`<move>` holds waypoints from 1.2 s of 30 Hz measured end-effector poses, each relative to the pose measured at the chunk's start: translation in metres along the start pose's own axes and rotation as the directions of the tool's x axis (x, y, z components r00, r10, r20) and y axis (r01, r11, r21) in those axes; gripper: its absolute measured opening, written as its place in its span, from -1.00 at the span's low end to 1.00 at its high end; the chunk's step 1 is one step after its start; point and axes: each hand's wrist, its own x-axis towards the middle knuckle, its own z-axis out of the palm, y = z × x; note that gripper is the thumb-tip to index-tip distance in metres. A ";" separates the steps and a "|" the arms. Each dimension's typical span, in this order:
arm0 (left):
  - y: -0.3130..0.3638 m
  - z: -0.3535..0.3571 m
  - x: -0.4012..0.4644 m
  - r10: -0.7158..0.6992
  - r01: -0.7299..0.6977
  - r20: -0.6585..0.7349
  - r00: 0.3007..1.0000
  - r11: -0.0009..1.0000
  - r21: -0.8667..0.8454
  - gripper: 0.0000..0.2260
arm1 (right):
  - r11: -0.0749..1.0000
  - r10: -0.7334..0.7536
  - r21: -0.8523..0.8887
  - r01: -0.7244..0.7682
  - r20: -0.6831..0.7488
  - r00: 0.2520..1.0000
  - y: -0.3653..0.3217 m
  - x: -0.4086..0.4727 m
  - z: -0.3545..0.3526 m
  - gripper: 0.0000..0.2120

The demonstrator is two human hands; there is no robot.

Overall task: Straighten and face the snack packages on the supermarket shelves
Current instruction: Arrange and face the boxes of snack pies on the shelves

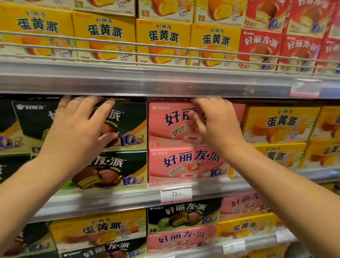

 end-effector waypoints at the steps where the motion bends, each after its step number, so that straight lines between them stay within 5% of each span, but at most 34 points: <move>1: -0.001 0.001 -0.001 -0.004 0.004 -0.001 1.000 1.000 -0.003 -0.32 | 1.000 0.004 0.001 -0.004 -0.001 1.000 -0.001 -0.001 0.001 -0.71; 11: 0.008 0.017 -0.026 0.091 -0.102 -0.111 0.990 0.989 -0.105 -0.47 | 0.997 -0.006 0.080 0.001 0.068 0.998 0.014 -0.059 -0.011 -0.52; 14: 0.017 0.020 -0.029 0.113 -0.121 -0.059 0.992 0.981 -0.151 -0.46 | 0.988 0.156 -0.020 -0.156 0.027 0.987 0.055 -0.063 -0.031 -0.58; 19: 0.020 0.022 -0.018 0.068 -0.072 -0.037 0.997 0.987 -0.141 -0.39 | 0.919 0.346 -0.267 -0.290 0.195 0.918 0.119 -0.037 -0.053 -0.49; 22: 0.019 0.021 -0.016 0.042 -0.048 -0.050 0.998 0.992 -0.119 -0.43 | 0.923 0.352 -0.262 -0.283 0.275 0.895 0.132 -0.028 -0.054 -0.57; 28: 0.021 0.019 -0.015 0.031 -0.035 -0.048 0.998 0.994 -0.099 -0.35 | 0.946 0.322 -0.060 -0.318 0.108 0.940 0.128 -0.029 -0.050 -0.77; 36: 0.027 0.012 -0.023 0.040 -0.042 -0.021 0.999 0.993 -0.109 -0.40 | 0.960 0.261 -0.140 -0.243 0.133 0.956 0.122 -0.037 -0.044 -0.61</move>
